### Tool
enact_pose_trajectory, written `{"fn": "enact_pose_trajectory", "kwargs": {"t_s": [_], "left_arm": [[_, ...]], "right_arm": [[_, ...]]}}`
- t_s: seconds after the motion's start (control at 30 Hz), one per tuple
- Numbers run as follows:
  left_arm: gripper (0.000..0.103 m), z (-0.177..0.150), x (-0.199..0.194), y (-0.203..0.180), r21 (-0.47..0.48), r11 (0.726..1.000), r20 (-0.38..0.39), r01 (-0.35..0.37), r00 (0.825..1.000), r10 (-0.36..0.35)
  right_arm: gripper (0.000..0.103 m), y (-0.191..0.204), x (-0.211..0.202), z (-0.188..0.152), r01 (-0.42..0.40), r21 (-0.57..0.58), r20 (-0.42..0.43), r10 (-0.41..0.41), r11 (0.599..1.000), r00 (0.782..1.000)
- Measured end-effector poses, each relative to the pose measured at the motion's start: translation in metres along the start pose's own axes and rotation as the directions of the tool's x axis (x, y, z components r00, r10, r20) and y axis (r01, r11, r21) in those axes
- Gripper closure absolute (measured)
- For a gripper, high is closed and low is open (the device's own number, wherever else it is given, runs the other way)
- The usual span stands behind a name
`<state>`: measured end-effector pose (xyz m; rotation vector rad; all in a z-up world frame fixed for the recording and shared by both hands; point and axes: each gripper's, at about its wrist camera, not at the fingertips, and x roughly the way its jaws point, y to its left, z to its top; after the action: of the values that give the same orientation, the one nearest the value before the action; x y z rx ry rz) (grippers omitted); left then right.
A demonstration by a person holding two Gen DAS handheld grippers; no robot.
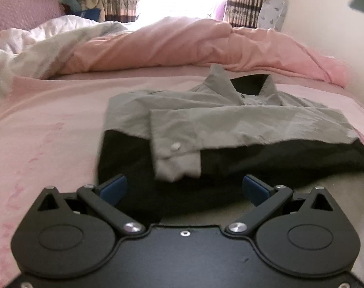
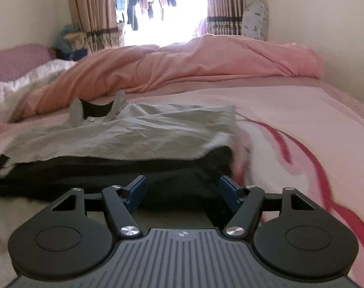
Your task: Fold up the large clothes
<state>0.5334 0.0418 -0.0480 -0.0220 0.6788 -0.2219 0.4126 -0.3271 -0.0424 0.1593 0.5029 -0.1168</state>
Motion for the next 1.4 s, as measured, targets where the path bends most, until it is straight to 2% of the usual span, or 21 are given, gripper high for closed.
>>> {"fn": "enact_pose_trajectory", "kwargs": {"t_s": [0.13, 0.3, 0.47, 0.57, 0.7, 0.77, 0.87, 1.1, 1.23, 1.33, 1.4], "left_arm": [[0.0, -0.04, -0.054, 0.021, -0.016, 1.0, -0.039, 0.022, 0.999, -0.023], [0.0, -0.105, -0.104, 0.047, -0.038, 0.999, -0.127, 0.028, 0.991, -0.033], [0.0, -0.159, -0.141, 0.065, -0.113, 0.992, -0.186, 0.059, 0.979, -0.079], [0.0, -0.181, -0.158, 0.067, -0.146, 0.985, -0.188, 0.088, 0.975, -0.115], [0.0, -0.199, -0.179, 0.065, -0.186, 0.971, -0.174, 0.147, 0.968, -0.18], [0.0, -0.206, -0.187, 0.066, -0.229, 0.951, -0.169, 0.208, 0.954, -0.249], [0.0, -0.217, -0.199, 0.066, -0.285, 0.916, -0.161, 0.284, 0.927, -0.338], [0.001, -0.225, -0.203, 0.071, -0.372, 0.853, -0.138, 0.365, 0.887, -0.44], [0.001, -0.23, -0.212, 0.074, -0.359, 0.854, -0.15, 0.377, 0.879, -0.452], [0.002, -0.234, -0.22, 0.074, -0.346, 0.858, -0.163, 0.38, 0.876, -0.454], [0.005, -0.233, -0.218, 0.072, -0.344, 0.866, -0.166, 0.362, 0.885, -0.436]], "right_arm": [[0.021, -0.032, -0.047, -0.029, -0.06, 0.042, -0.049, 0.062, 0.997, 0.997], [0.021, -0.077, -0.1, -0.074, -0.14, 0.175, -0.115, 0.161, 0.975, 0.98], [0.021, -0.101, -0.126, -0.108, -0.239, 0.281, -0.148, 0.288, 0.929, 0.946], [0.022, -0.104, -0.135, -0.12, -0.261, 0.297, -0.141, 0.313, 0.919, 0.939], [0.022, -0.105, -0.142, -0.13, -0.336, 0.356, -0.134, 0.404, 0.872, 0.905], [0.022, -0.104, -0.149, -0.138, -0.372, 0.362, -0.133, 0.442, 0.855, 0.887], [0.022, -0.1, -0.157, -0.146, -0.402, 0.343, -0.135, 0.468, 0.849, 0.873], [0.022, -0.094, -0.167, -0.157, -0.49, 0.359, -0.112, 0.558, 0.794, 0.822], [0.022, -0.091, -0.166, -0.165, -0.5, 0.376, -0.137, 0.58, 0.781, 0.803], [0.022, -0.087, -0.17, -0.169, -0.51, 0.362, -0.127, 0.583, 0.78, 0.802], [0.022, -0.085, -0.167, -0.167, -0.511, 0.378, -0.119, 0.588, 0.772, 0.8]]}}
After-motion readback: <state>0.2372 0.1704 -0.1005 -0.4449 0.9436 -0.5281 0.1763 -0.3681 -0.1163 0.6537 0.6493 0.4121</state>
